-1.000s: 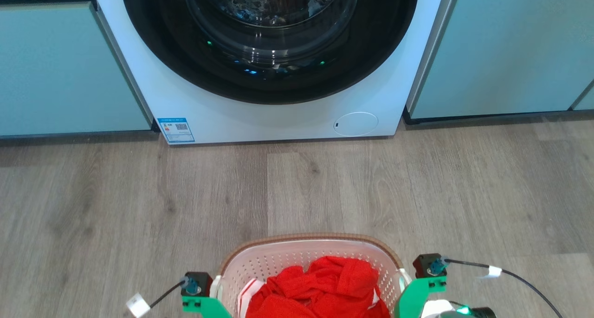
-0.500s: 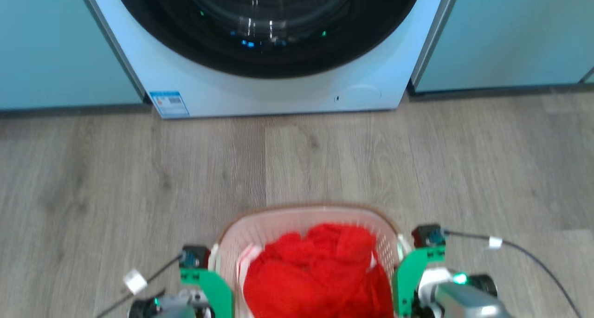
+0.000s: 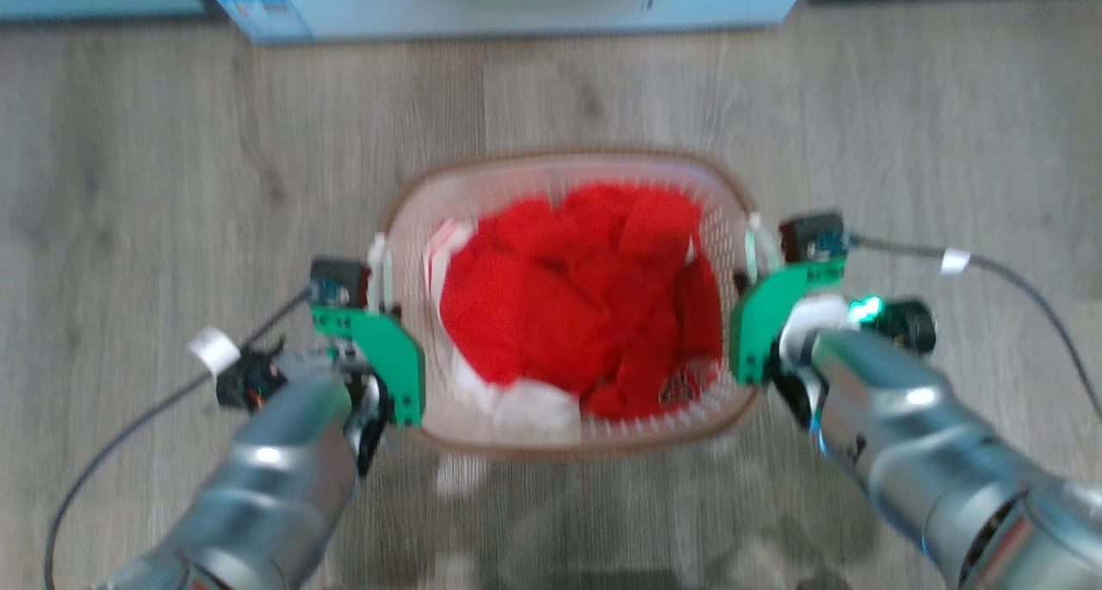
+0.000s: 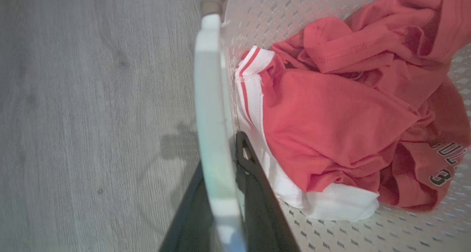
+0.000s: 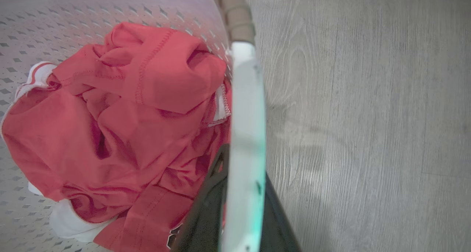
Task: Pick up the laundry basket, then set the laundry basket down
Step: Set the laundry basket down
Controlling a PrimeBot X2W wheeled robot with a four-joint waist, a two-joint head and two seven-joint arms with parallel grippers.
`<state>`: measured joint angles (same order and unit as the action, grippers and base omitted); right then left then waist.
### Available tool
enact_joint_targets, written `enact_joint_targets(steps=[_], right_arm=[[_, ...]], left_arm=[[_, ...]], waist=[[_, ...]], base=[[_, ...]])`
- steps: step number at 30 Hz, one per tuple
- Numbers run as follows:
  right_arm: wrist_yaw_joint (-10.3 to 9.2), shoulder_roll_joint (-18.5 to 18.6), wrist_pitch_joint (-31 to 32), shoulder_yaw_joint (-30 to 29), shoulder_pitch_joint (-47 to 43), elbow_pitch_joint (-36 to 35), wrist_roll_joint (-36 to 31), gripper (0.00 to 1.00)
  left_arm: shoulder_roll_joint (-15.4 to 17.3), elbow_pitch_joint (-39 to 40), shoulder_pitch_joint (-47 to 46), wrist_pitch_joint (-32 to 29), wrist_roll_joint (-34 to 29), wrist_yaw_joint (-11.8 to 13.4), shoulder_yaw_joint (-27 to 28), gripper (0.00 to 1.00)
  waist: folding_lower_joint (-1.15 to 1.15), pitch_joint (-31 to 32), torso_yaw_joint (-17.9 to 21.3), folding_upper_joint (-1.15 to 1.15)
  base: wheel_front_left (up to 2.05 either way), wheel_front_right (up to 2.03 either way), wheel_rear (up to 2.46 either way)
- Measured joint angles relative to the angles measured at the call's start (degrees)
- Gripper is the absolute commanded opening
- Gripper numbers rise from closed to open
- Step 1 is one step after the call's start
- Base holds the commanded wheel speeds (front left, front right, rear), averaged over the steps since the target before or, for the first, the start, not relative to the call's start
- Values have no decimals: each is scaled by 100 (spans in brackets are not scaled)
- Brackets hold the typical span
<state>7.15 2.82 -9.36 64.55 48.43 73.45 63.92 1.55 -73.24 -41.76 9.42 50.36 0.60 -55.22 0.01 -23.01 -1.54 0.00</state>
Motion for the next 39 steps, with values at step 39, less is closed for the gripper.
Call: enact_joint_targets(steps=[39], right_arm=[[1,160,-308,-2017,1355,30,-2080,0]], left_arm=[[-44,-20,-1734,487,-243,101,-140,0]], waist=[[0,-2859,-267,0]], base=[[0,0,0]])
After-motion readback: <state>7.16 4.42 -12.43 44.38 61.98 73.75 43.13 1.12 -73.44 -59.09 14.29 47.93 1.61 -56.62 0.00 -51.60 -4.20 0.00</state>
